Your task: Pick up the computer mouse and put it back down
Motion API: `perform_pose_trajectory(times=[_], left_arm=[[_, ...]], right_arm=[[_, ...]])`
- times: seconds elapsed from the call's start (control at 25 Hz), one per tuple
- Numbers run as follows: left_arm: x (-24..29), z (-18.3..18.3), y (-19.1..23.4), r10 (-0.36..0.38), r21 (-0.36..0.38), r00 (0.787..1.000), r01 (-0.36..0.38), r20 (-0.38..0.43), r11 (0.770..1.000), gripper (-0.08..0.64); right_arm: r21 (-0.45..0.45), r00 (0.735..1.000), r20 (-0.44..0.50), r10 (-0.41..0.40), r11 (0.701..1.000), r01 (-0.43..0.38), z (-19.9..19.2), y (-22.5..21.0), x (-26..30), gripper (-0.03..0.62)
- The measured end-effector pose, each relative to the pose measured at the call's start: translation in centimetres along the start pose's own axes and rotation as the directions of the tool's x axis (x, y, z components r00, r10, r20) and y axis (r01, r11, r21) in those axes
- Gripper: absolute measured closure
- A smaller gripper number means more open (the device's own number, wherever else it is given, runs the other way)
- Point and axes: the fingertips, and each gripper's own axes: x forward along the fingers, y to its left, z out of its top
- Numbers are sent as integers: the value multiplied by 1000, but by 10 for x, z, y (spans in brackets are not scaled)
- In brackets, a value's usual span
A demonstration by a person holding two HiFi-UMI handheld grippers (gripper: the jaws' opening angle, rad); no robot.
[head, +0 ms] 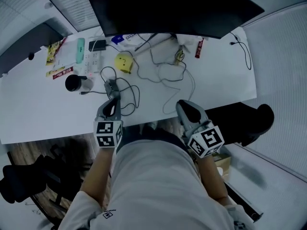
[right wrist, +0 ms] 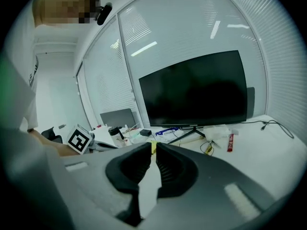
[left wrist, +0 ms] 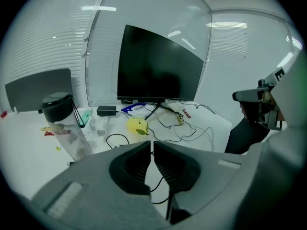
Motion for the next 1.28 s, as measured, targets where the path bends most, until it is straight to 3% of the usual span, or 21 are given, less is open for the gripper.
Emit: perform_pose_trajectory(times=[0.28,0.4,0.68,1.04,1.28], left_arm=[[30,-18,27,20,-4,998,-21,-65,1000,533],[46,-29,36,32,-1,994,-32,-105,999,403],[74,-44,58,82,16,986,-80,-148,997,249],[102,-62,70,95,4,976,-96,-196,995,195],[114,-64,68,106,33,972,-102,-207,994,175]], right_arm=[[14,997,-37,-67,998,68,-6,-4,5,560],[17,995,-52,-83,996,84,-7,-2,8,560],[-12,988,-80,-129,992,128,-6,1,7,560],[-16,976,-109,-187,982,186,-14,-4,-2,560],[-14,974,-105,-201,980,201,-14,-2,-8,560]])
